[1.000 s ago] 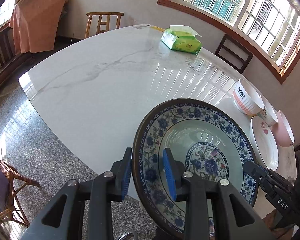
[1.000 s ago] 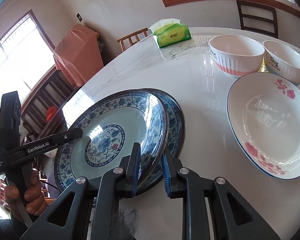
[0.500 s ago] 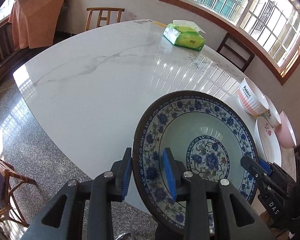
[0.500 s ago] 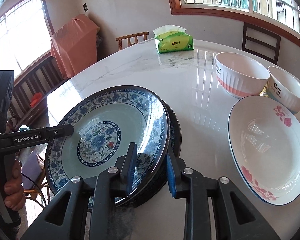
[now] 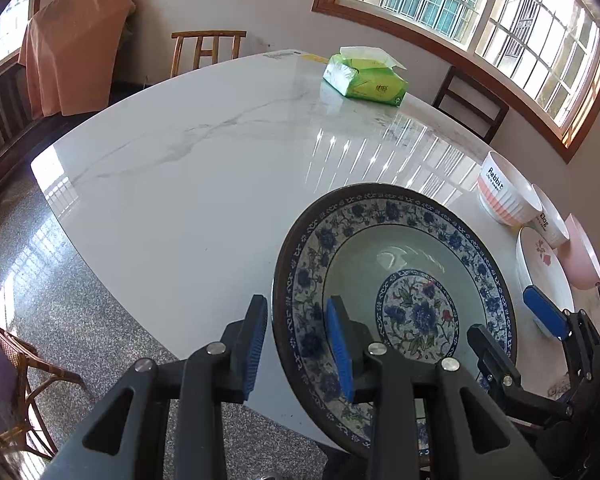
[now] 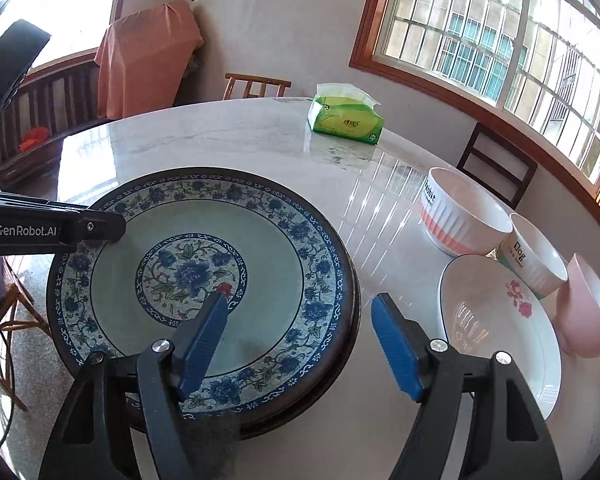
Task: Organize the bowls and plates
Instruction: 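Lower the large plate onto the smaller plate and open both grippers, then grasp the white pink-flowered dish rim with the right gripper while the left gripper grasps it too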
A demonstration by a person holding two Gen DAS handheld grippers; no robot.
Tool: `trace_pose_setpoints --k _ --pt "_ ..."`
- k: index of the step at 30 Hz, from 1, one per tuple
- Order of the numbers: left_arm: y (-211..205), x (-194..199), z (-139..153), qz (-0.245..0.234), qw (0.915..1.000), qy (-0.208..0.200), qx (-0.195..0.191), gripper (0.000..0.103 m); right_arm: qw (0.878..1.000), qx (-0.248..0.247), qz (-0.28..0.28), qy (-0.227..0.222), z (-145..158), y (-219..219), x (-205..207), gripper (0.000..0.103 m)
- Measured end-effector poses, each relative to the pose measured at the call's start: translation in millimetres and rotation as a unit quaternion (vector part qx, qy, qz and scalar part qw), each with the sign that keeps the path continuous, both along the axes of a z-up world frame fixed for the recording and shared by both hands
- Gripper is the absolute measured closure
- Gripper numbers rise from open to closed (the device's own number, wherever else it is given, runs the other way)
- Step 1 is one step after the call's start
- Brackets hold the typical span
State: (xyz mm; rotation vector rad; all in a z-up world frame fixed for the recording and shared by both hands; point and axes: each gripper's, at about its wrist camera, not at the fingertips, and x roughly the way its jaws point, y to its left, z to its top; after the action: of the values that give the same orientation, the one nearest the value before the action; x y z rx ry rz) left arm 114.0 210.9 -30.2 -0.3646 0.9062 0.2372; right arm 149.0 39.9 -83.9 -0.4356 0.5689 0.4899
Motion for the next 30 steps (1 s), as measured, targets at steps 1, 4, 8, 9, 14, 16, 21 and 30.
trace_pose_setpoints --k 1,4,8,9,14,16,21,30 --pt "0.0 -0.8 0.9 0.0 1.0 -0.001 -0.001 0.071 1.0 0.01 -0.003 -0.001 2.0 -3.2 0.1 0.031" --pt "-4.1 -4.6 5.8 -0.002 1.0 -0.002 -0.005 0.071 0.998 0.063 -0.015 0.004 9.6 -24.5 4.7 0.031" --pt "-18.3 -8.9 16.3 -0.017 0.9996 -0.002 0.025 0.066 0.987 0.148 -0.039 0.037 18.6 -72.8 9.0 0.034" --pt "-22.3 -10.3 19.6 -0.02 0.9993 -0.006 0.03 0.066 0.985 0.161 -0.052 0.041 20.1 -87.5 8.1 0.035" --pt "-42.0 -10.2 33.1 0.01 0.9919 -0.013 0.126 0.066 0.971 0.202 -0.124 0.034 25.5 -163.8 2.8 0.035" --pt "-44.7 -12.0 38.1 0.009 0.9927 -0.024 0.118 0.066 0.968 0.2 -0.151 0.028 23.8 -189.5 6.0 0.035" --pt "-76.7 -1.9 54.5 -0.071 0.9941 -0.038 0.073 0.065 0.951 0.233 -0.192 0.067 17.3 -238.4 33.0 0.037" --pt "-147.3 86.2 52.5 -0.202 0.9777 0.009 -0.057 0.062 0.943 0.251 -0.179 0.122 6.8 -253.9 69.0 0.057"
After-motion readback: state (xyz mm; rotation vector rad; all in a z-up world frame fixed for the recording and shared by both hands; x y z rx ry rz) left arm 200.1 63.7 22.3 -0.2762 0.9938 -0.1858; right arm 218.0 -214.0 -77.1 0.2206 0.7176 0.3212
